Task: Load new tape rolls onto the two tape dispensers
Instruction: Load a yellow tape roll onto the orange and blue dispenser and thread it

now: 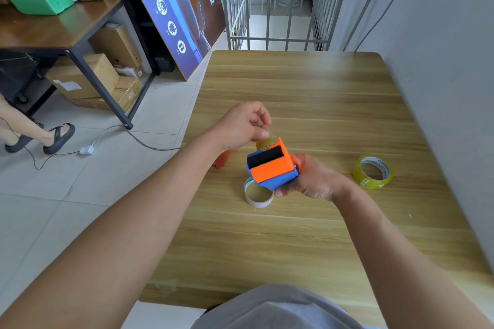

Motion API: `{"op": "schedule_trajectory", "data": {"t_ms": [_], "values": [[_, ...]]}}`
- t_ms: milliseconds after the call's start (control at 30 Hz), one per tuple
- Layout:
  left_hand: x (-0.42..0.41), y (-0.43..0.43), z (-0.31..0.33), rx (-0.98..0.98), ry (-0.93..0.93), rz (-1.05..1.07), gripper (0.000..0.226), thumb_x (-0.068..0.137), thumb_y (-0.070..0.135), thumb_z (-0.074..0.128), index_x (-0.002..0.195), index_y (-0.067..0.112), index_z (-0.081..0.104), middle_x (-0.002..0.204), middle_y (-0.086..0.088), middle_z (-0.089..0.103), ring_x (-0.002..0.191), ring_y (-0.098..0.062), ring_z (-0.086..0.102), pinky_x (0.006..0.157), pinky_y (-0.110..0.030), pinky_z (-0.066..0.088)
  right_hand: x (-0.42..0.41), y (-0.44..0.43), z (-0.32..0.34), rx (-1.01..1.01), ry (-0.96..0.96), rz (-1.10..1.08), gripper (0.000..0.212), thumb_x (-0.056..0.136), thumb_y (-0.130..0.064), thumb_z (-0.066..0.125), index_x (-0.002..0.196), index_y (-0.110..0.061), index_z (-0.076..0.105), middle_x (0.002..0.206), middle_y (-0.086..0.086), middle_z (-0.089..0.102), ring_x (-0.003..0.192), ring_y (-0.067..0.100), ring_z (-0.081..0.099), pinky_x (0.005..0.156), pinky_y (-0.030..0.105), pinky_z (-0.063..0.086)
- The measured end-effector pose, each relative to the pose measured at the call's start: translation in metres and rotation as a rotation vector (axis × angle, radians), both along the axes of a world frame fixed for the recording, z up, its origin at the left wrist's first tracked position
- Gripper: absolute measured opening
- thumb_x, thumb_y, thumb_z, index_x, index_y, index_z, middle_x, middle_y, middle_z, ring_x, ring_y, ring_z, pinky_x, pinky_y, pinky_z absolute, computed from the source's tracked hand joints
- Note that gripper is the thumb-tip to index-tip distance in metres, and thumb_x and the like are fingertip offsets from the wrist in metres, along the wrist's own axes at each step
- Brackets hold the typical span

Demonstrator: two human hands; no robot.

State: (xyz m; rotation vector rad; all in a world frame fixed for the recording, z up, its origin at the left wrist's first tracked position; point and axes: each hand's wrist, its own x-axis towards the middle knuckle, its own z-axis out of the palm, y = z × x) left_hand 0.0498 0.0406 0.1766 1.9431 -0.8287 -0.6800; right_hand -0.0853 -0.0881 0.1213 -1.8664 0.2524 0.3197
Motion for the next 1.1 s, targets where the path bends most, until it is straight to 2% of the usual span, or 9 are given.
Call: {"op": "schedule_trajectory", "data": {"t_ms": [133, 267, 400, 500, 600, 700, 800, 1000, 1100], "values": [[0.004, 0.005, 0.002, -0.021, 0.151, 0.01, 0.025, 0.08, -0.01, 0.059, 0.097, 0.009, 0.057, 0.07, -0.005, 0.057, 0.052, -0.006, 0.055, 0.052, -0.014, 0.049, 0.0, -0.002, 0.0, 0.039, -0.001, 0.017, 0.047, 0.063, 0.005, 0.08, 0.079, -0.038, 0.071, 0.075, -0.013, 0.072, 0.077, 0.002, 0.066, 0.076, 0.024, 0.051], [0.003, 0.008, -0.001, 0.041, 0.151, -0.033, 0.039, 0.077, -0.005, 0.066, 0.113, 0.009, 0.057, 0.081, -0.001, 0.06, 0.066, -0.008, 0.056, 0.055, -0.01, 0.046, -0.001, -0.001, -0.002, 0.023, -0.003, -0.003, 0.039, 0.062, 0.004, 0.081, 0.081, -0.029, 0.069, 0.076, -0.01, 0.071, 0.075, 0.006, 0.065, 0.076, 0.026, 0.051], [0.003, 0.008, -0.001, 0.105, 0.103, -0.02, 0.044, 0.073, -0.005, 0.069, 0.112, 0.012, 0.057, 0.083, 0.0, 0.064, 0.065, -0.004, 0.06, 0.053, -0.005, 0.045, -0.002, 0.0, -0.004, 0.018, 0.018, 0.013, 0.04, 0.063, 0.005, 0.081, 0.084, -0.028, 0.07, 0.076, -0.01, 0.072, 0.074, 0.003, 0.066, 0.068, 0.016, 0.049], [0.005, 0.008, 0.003, 0.129, 0.079, -0.011, 0.042, 0.072, -0.006, 0.071, 0.109, 0.01, 0.059, 0.076, -0.004, 0.067, 0.061, -0.007, 0.061, 0.056, -0.008, 0.049, -0.004, 0.001, -0.006, -0.012, 0.037, 0.026, 0.04, 0.064, 0.002, 0.081, 0.098, -0.015, 0.069, 0.091, 0.007, 0.073, 0.084, 0.014, 0.065, 0.076, 0.024, 0.049], [0.004, 0.006, 0.01, 0.13, 0.058, -0.025, 0.04, 0.071, -0.006, 0.071, 0.105, 0.012, 0.059, 0.071, -0.005, 0.066, 0.057, -0.008, 0.061, 0.059, -0.015, 0.053, -0.007, 0.001, -0.01, 0.013, 0.06, 0.027, 0.034, 0.065, -0.003, 0.082, 0.089, -0.024, 0.069, 0.082, -0.007, 0.073, 0.08, 0.007, 0.065, 0.076, 0.023, 0.046], [0.004, 0.005, 0.018, 0.131, 0.031, -0.019, 0.038, 0.071, -0.005, 0.071, 0.103, 0.012, 0.059, 0.072, -0.005, 0.066, 0.052, -0.004, 0.061, 0.049, -0.012, 0.049, -0.01, -0.001, -0.013, 0.047, 0.085, 0.032, 0.029, 0.063, -0.017, 0.086, 0.082, -0.033, 0.07, 0.076, -0.016, 0.072, 0.075, -0.002, 0.065, 0.076, 0.022, 0.046], [0.004, 0.004, 0.022, 0.161, 0.014, -0.047, 0.038, 0.072, -0.003, 0.071, 0.104, 0.013, 0.058, 0.074, -0.003, 0.066, 0.052, 0.0, 0.061, 0.048, -0.011, 0.047, -0.014, -0.001, -0.016, 0.068, 0.112, 0.022, 0.031, 0.056, -0.031, 0.084, 0.085, -0.034, 0.071, 0.082, -0.015, 0.074, 0.081, 0.002, 0.067, 0.08, 0.024, 0.046], [-0.001, 0.001, 0.019, 0.201, -0.034, -0.07, 0.033, 0.075, -0.001, 0.07, 0.102, 0.013, 0.058, 0.073, -0.001, 0.063, 0.062, -0.01, 0.058, 0.059, -0.017, 0.049, -0.017, -0.003, -0.02, 0.103, 0.115, 0.014, 0.033, 0.058, -0.029, 0.082, 0.089, -0.028, 0.072, 0.089, -0.007, 0.075, 0.089, 0.012, 0.068, 0.09, 0.032, 0.049], [-0.001, 0.002, 0.02, 0.186, -0.051, -0.041, 0.031, 0.074, -0.002, 0.069, 0.099, 0.013, 0.058, 0.072, -0.001, 0.063, 0.063, -0.012, 0.058, 0.066, -0.025, 0.05, -0.017, -0.003, -0.02, 0.132, 0.115, 0.02, 0.033, 0.06, -0.028, 0.079, 0.091, -0.025, 0.07, 0.09, -0.004, 0.073, 0.088, 0.016, 0.066, 0.086, 0.032, 0.048]]}}
